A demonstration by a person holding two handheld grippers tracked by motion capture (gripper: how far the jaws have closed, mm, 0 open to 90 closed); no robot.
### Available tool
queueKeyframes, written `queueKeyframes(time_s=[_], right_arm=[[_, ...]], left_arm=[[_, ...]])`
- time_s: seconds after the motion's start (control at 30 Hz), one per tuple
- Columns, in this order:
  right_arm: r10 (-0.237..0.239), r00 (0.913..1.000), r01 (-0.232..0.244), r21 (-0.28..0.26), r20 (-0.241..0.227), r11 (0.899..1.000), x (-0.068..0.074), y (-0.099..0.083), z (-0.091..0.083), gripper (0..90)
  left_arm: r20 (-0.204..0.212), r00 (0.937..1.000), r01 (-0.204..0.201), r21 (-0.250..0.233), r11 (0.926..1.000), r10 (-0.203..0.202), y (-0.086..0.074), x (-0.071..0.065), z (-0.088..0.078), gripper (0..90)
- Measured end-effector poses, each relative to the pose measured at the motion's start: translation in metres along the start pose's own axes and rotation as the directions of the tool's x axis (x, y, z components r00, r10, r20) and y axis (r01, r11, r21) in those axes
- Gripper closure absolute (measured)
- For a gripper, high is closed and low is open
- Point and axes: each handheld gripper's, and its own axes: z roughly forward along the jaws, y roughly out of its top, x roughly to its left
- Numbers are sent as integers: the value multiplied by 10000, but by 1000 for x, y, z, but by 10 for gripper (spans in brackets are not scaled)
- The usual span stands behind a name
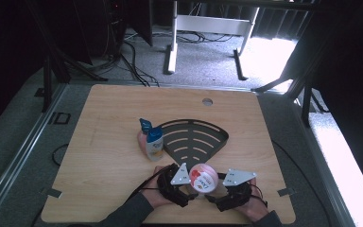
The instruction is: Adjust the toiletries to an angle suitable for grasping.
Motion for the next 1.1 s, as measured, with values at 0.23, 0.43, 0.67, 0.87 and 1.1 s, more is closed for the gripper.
queueKeyframes(time_s=[0.23,0.43,0.67,0.87,1.1], right_arm=[[-138,9999,138,-21,79,9999,-3,4,-3,147],[-169,9998,168,90,115,9998,-7,8,-6,147],[-180,9997,179,77,167,9998,-14,12,-10,146],[-232,9994,230,95,269,9997,-19,16,-14,145],[-391,9986,386,156,353,9991,-26,22,-17,146]], left_arm=[[25,10000,-54,38,10000,54,4,4,-1,170],[-43,9999,-140,16,9999,140,10,7,-1,170],[-77,9996,-269,49,9996,270,19,12,0,170],[-121,9995,-294,42,9996,295,25,16,1,169],[-128,9997,-215,71,9997,216,31,21,2,170]])
